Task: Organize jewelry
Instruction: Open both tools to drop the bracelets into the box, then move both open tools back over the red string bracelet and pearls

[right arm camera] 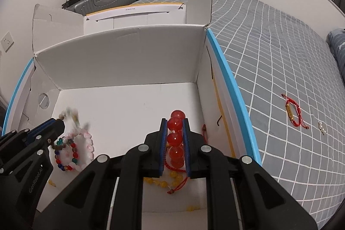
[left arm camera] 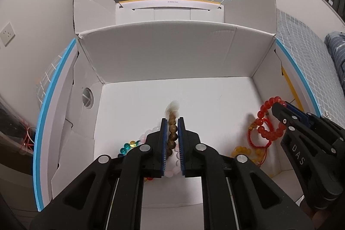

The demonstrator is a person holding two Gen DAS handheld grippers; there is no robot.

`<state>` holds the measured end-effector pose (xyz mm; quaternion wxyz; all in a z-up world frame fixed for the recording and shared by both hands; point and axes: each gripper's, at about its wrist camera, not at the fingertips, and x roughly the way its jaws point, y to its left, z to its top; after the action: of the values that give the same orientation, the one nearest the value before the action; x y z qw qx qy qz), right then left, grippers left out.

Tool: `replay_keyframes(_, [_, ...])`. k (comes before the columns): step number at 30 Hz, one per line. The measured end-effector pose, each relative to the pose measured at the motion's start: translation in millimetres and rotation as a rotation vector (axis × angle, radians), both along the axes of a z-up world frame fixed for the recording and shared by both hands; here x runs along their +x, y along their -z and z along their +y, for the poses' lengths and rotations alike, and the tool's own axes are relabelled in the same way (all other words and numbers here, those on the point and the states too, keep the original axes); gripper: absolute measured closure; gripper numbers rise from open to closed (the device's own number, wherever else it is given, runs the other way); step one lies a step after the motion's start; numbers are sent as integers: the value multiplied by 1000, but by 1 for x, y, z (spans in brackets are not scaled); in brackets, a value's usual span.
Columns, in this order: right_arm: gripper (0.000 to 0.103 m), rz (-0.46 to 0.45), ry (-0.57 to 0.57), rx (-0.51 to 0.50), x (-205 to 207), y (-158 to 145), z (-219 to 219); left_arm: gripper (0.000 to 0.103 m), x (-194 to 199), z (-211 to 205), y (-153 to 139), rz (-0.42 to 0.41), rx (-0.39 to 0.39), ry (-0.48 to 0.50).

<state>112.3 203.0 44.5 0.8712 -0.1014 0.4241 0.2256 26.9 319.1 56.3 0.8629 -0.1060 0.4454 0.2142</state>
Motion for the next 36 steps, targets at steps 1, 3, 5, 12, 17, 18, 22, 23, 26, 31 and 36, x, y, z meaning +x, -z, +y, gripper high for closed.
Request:
replay_keyframes(1, [89,-7,0,3,-1,-1,0,92,0,1,0,1,-3,-2])
replay_keyframes(3, [89,-20,-1,2,-2,-4,1,92,0,1,-2,4,-9,-3])
replay_keyframes(5, [85,-22,-10,6,-3,-6,0,86,1,2,-4,1,-12,-7])
replay_keyframes(12, [48,-106,3,52,-13,-33,-19,44,-4,-2,-20,-54,21,-21])
replay_keyframes(17, [38,-132,41,59,-12,-42,-41,30,-3,-5,-27,-77,23,-24])
replay_keyframes(18, [36,-137,48,57,-12,-43,-45,26,-3,-7,-28,-81,22,-22])
replay_keyframes(22, [29,-160,84,53,-11,-48,-66,17,2,-20,-31,-103,40,4])
replay_keyframes(23, [28,-163,94,53,-11,-50,-73,15,4,-22,-32,-110,41,7])
replay_keyframes(26, [22,-176,115,58,-12,-55,-91,10,8,-33,-35,-125,40,23])
replay_keyframes(31, [16,-202,138,43,-16,-62,-121,6,15,-60,-38,-136,39,64])
replay_keyframes(36, [9,-215,182,53,-17,-69,-157,6,22,-92,-42,-144,45,115])
